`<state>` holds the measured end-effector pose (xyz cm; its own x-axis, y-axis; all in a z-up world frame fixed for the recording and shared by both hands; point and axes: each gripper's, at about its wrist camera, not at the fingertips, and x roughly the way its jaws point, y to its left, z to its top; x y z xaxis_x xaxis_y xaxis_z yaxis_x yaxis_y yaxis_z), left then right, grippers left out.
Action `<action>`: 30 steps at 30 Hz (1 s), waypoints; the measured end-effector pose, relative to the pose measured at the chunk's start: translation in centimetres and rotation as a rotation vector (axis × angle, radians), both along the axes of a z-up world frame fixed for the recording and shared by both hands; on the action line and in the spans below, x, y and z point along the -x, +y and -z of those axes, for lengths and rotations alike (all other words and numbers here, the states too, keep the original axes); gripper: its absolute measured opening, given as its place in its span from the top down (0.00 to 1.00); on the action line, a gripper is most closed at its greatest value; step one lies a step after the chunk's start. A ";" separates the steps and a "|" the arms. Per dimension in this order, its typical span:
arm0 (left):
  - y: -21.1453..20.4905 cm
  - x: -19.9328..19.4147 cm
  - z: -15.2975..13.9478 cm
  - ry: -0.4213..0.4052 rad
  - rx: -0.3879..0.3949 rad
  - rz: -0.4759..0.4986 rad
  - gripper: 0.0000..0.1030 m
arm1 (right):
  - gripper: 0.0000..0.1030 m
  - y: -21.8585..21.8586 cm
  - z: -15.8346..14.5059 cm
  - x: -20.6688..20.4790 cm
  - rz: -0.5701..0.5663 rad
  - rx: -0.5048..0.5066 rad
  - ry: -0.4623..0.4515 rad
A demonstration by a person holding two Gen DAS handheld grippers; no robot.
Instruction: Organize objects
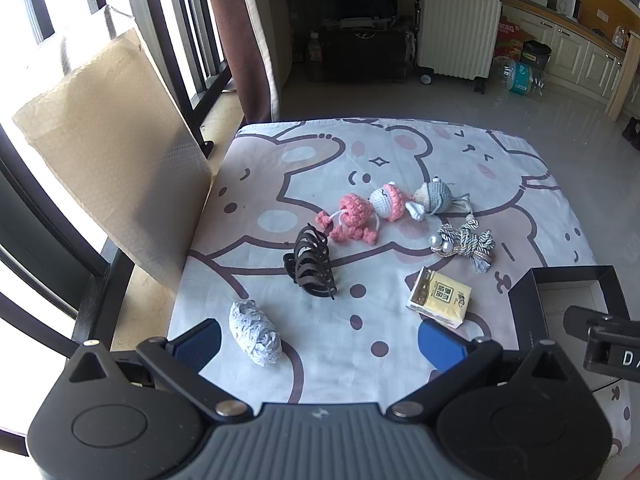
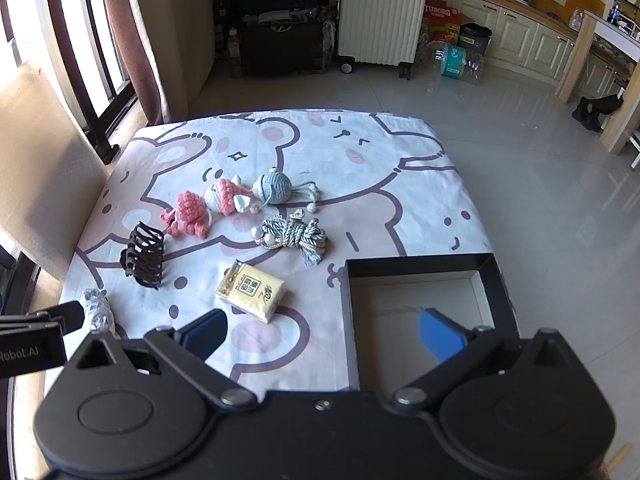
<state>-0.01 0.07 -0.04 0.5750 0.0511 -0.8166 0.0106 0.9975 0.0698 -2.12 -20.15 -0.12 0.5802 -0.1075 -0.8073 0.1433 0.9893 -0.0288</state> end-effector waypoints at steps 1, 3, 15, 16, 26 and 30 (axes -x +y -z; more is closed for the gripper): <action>0.0 0.0 -0.1 0.001 -0.001 0.000 0.00 | 0.00 -0.1 0.0 0.1 0.001 -0.001 0.000; 0.0 0.0 0.0 0.001 -0.002 0.001 0.00 | 0.00 0.0 0.1 0.2 0.001 0.000 0.000; -0.2 0.1 0.3 0.001 -0.003 0.005 0.00 | 0.00 0.0 0.3 0.1 0.000 -0.003 0.009; -0.2 0.2 0.3 0.001 -0.002 0.005 0.00 | 0.00 0.0 0.3 0.0 0.001 -0.003 0.010; -0.2 0.1 0.3 0.002 -0.002 0.005 0.00 | 0.00 0.1 0.3 0.1 0.002 -0.004 0.012; -0.2 0.1 0.3 0.002 -0.002 0.005 0.00 | 0.00 0.1 0.3 0.0 0.001 -0.003 0.013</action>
